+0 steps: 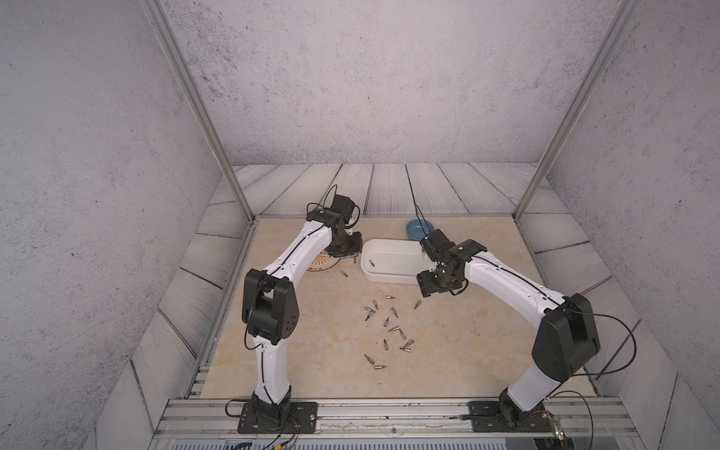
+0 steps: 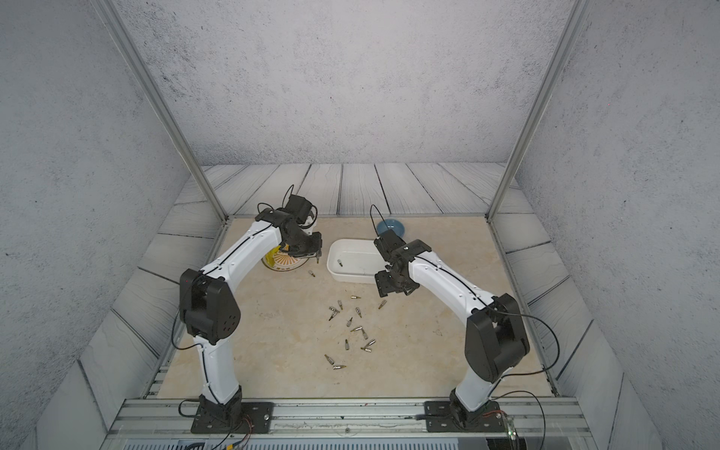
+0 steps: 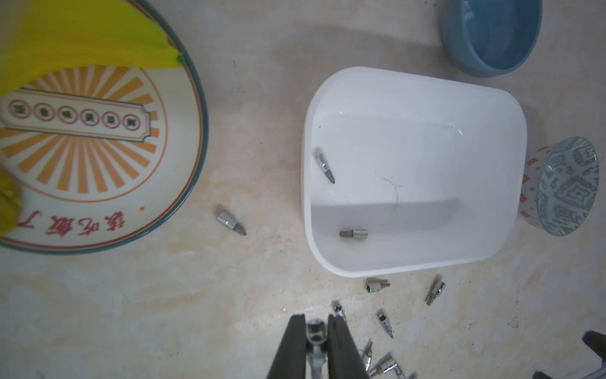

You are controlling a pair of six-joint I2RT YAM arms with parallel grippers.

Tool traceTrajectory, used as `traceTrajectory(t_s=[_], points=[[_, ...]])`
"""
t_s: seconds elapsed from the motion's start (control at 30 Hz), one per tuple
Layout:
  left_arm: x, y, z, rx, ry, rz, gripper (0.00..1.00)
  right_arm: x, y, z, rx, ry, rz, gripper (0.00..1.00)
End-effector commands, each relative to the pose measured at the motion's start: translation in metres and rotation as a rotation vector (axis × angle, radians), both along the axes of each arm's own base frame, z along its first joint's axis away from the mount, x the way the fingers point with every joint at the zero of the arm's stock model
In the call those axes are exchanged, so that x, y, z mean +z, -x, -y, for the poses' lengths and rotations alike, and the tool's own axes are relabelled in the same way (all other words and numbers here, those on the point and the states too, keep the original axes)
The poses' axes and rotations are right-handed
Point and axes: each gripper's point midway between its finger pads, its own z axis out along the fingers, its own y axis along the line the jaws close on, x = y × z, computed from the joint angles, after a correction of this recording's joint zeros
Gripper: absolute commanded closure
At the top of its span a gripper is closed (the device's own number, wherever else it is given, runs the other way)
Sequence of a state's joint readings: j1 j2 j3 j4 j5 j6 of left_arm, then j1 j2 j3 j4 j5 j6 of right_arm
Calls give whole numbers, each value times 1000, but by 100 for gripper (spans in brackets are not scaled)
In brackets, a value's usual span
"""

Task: Put the bit on the desktop into the storage box
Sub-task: Place the screwdriver bit in the storage box.

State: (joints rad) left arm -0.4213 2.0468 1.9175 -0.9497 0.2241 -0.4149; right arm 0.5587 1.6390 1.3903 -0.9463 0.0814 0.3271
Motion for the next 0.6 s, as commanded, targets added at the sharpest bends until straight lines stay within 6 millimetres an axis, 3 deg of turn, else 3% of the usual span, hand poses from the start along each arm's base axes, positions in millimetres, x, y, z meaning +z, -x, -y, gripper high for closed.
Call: traceTrajectory(t_s=[0.0,0.2,0.33,0.57], points=[[-8,1,25,-54,10,-45,100,8,6,9,-29,4,13,25],[-40,-15,42,-64,-10,-93,100,12,16,15,-40,2,12,24],[-40,-22,45,-58,-28,-71,100,14,20,17,-47,-7,21,24],[-42,-16,48,-64,-50,-115,98,19,23,19,-51,-14,26,24]])
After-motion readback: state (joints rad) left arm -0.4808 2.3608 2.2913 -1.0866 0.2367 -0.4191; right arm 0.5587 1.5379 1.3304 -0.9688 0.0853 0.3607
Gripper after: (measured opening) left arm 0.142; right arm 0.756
